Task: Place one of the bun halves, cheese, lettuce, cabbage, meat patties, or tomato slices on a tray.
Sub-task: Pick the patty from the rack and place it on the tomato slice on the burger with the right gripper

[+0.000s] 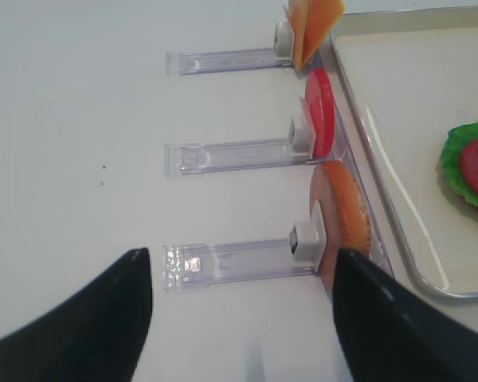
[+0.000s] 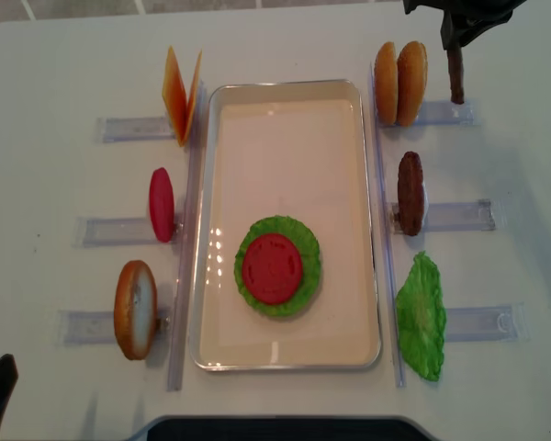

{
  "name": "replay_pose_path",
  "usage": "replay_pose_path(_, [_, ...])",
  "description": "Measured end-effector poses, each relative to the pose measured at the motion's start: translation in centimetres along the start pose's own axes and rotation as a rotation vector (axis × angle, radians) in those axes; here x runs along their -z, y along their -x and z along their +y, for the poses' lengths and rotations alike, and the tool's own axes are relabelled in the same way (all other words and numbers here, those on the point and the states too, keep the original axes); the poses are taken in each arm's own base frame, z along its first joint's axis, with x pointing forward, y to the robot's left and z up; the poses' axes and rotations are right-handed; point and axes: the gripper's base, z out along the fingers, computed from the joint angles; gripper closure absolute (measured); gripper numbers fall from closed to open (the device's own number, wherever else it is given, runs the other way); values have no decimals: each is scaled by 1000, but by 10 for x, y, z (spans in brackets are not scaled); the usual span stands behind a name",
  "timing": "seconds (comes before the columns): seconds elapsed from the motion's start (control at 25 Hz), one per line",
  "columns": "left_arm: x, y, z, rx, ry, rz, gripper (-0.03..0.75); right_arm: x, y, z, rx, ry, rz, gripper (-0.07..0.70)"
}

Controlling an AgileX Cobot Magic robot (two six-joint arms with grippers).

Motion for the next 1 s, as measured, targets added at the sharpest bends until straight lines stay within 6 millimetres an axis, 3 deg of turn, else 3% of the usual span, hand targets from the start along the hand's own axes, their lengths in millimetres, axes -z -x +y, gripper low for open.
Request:
replay_pose_path(0.24, [0, 0, 0, 0, 0, 0, 181, 4, 2, -29, -68, -24, -13, 485])
replay_pose_path(0.44, [0, 0, 0, 0, 0, 0, 181, 33, -9, -33, -71, -27, -76, 485])
replay_pose_path(0.8, [0, 0, 0, 0, 0, 0, 181, 73, -66, -34, -75, -8, -115, 485])
replay_pose_path(1.0, [0, 0, 0, 0, 0, 0, 181, 79, -103, -36, -78, 1, -100, 485])
